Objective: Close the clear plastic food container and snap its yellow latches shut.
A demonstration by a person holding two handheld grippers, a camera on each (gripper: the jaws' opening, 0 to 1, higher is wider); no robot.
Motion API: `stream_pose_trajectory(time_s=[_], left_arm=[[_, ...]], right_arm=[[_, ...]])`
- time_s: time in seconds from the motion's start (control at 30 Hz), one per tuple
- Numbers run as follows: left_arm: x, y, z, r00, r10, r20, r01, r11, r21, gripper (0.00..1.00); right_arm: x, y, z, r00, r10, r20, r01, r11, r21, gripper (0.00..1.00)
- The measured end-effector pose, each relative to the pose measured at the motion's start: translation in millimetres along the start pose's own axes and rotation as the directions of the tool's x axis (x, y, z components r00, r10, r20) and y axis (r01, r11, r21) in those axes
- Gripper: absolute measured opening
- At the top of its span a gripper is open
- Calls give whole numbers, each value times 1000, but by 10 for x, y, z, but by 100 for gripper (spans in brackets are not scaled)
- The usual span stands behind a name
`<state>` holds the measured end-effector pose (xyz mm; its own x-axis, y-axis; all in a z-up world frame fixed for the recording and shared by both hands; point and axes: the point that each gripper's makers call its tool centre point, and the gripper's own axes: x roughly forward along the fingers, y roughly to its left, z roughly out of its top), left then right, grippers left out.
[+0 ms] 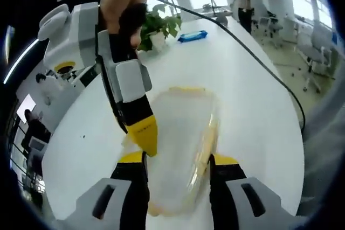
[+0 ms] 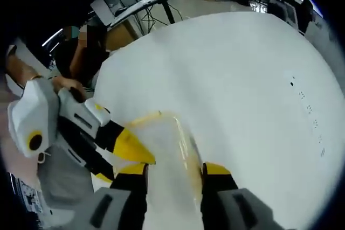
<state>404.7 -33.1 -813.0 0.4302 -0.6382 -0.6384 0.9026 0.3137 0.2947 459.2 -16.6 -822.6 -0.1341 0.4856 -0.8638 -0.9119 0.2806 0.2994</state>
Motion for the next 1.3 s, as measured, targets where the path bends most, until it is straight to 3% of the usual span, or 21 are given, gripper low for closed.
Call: stream_pose_trajectory(time_s=[0.33, 0.6, 0.7, 0.9, 0.97, 1.17, 1.23, 1.3], left_arm=[[9, -14, -21, 999, -27, -29, 27, 1000, -1, 41], [22, -23, -28, 998, -41, -43, 42, 999, 12, 42], [33, -28, -38, 997, -51, -64, 52, 998, 22, 42], [34, -24, -48, 995, -68, -67, 70, 997, 27, 42], [32, -29, -58, 993, -69, -91, 75, 995, 61, 42], [29, -21, -55, 994, -69, -90, 74, 996, 57, 42], [28, -11, -85, 990, -58, -126, 76, 986, 148, 42], [36, -18, -62, 991, -64, -121, 78, 991, 108, 42]], right_arm=[[-30, -4, -9, 995, -96, 35, 97, 995, -23, 37], [-57, 7, -8, 980, -179, 89, 181, 983, -20, 36], [-62, -1, -18, 975, -183, 126, 185, 983, 0, 37], [-66, 5, -15, 969, -208, 136, 207, 978, 22, 38], [-72, -6, -29, 963, -217, 159, 211, 976, 50, 38], [-81, -8, -32, 955, -217, 202, 207, 976, 73, 40], [-83, -7, -33, 951, -216, 220, 204, 976, 80, 41], [-85, -26, -39, 949, -221, 227, 203, 974, 100, 42]])
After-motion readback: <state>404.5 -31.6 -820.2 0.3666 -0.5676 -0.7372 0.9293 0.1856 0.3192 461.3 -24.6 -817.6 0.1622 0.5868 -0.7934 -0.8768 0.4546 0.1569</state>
